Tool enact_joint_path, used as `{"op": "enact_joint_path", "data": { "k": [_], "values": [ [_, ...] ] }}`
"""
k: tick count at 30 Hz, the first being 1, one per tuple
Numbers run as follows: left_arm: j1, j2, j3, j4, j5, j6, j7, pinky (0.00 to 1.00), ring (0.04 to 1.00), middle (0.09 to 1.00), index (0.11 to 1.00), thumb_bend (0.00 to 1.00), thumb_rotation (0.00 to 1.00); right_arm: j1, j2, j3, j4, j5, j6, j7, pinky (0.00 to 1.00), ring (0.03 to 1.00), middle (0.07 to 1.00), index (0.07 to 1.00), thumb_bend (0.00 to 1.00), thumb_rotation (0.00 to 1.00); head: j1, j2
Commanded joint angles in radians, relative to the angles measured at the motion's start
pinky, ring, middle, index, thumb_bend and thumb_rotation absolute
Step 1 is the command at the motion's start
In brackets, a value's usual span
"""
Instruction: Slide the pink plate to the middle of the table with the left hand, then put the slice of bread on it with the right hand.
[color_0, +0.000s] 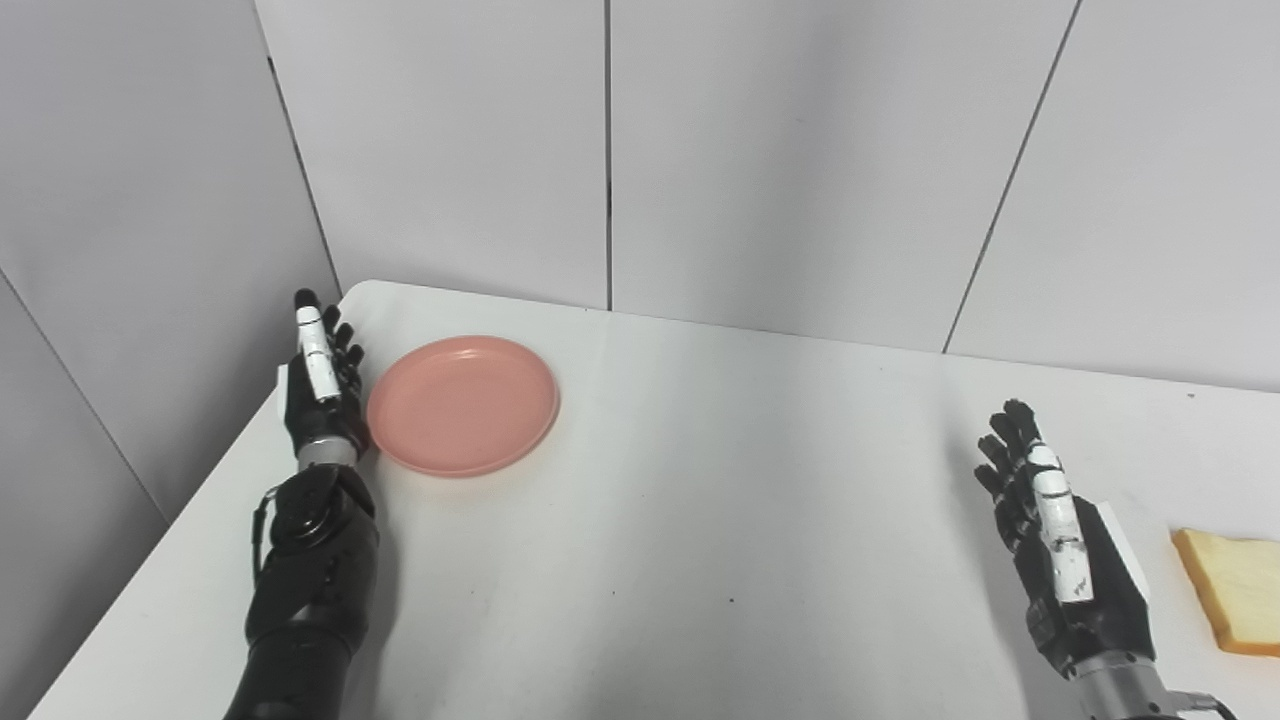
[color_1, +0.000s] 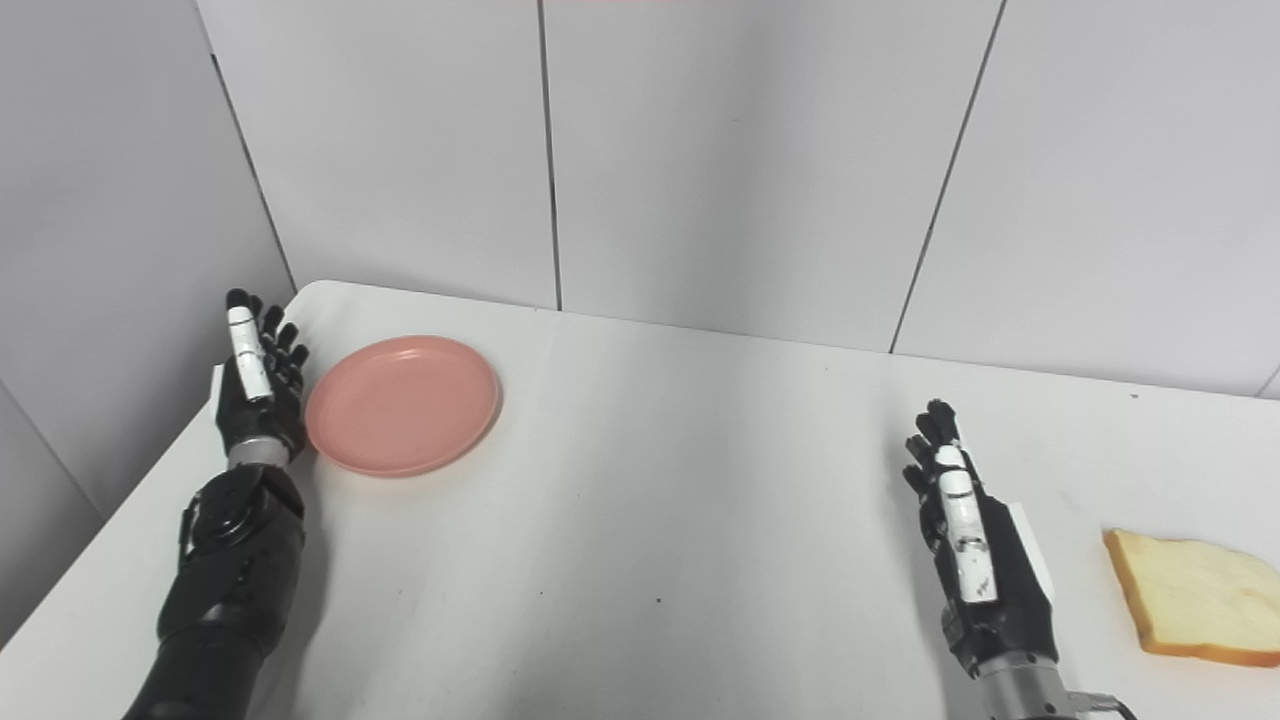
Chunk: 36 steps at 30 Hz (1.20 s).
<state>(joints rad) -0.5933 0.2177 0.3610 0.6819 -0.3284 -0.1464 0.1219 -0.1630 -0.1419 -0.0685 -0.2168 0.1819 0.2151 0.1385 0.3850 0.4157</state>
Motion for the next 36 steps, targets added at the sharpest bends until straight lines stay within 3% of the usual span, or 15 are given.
{"op": "enact_joint_path", "data": {
  "k": [1,8,16,20,27,32,36],
  "values": [
    [-0.039,0.014,0.004,-0.032,-0.001,-0.005,0.003,0.99,0.982,0.980,0.986,0.69,1.00,-0.026,-0.005,-0.005,-0.022,0.011,-0.015,0.002,1.00,1.000,1.000,1.000,0.07,1.00,0.001,0.000],
    [-0.042,-0.008,-0.011,-0.018,-0.003,-0.024,-0.024,0.96,0.968,0.968,0.963,0.66,1.00,-0.027,-0.005,-0.004,-0.009,0.003,-0.033,0.002,1.00,1.000,1.000,1.000,0.08,1.00,-0.005,-0.002],
    [-0.051,-0.017,-0.060,-0.004,0.011,0.039,-0.053,1.00,0.987,0.984,0.991,0.70,1.00,-0.023,0.003,-0.003,-0.015,0.006,-0.029,-0.003,1.00,1.000,1.000,1.000,0.09,1.00,-0.023,-0.007],
    [-0.055,-0.022,-0.081,0.025,0.009,0.013,-0.099,1.00,0.996,0.998,1.000,0.66,1.00,-0.021,0.009,-0.003,-0.015,0.011,-0.027,-0.004,1.00,1.000,1.000,1.000,0.10,1.00,-0.028,-0.010],
    [-0.044,-0.034,-0.126,0.008,0.027,0.057,-0.133,0.99,0.992,0.994,0.999,0.68,1.00,-0.021,0.011,0.009,-0.012,-0.022,-0.033,-0.010,1.00,1.000,1.000,1.000,0.11,1.00,-0.048,-0.020],
    [-0.047,-0.038,-0.165,0.049,0.052,0.013,-0.169,1.00,0.995,0.996,0.986,0.70,1.00,-0.020,0.011,0.014,0.001,-0.030,-0.062,-0.002,1.00,1.000,1.000,1.000,0.09,1.00,-0.066,-0.023],
    [-0.041,-0.040,-0.200,0.046,0.071,0.019,-0.199,0.99,0.989,0.996,0.988,0.74,1.00,-0.016,0.019,0.012,0.004,-0.025,-0.069,-0.003,1.00,1.000,1.000,1.000,0.09,1.00,-0.077,-0.027]
  ]
}}
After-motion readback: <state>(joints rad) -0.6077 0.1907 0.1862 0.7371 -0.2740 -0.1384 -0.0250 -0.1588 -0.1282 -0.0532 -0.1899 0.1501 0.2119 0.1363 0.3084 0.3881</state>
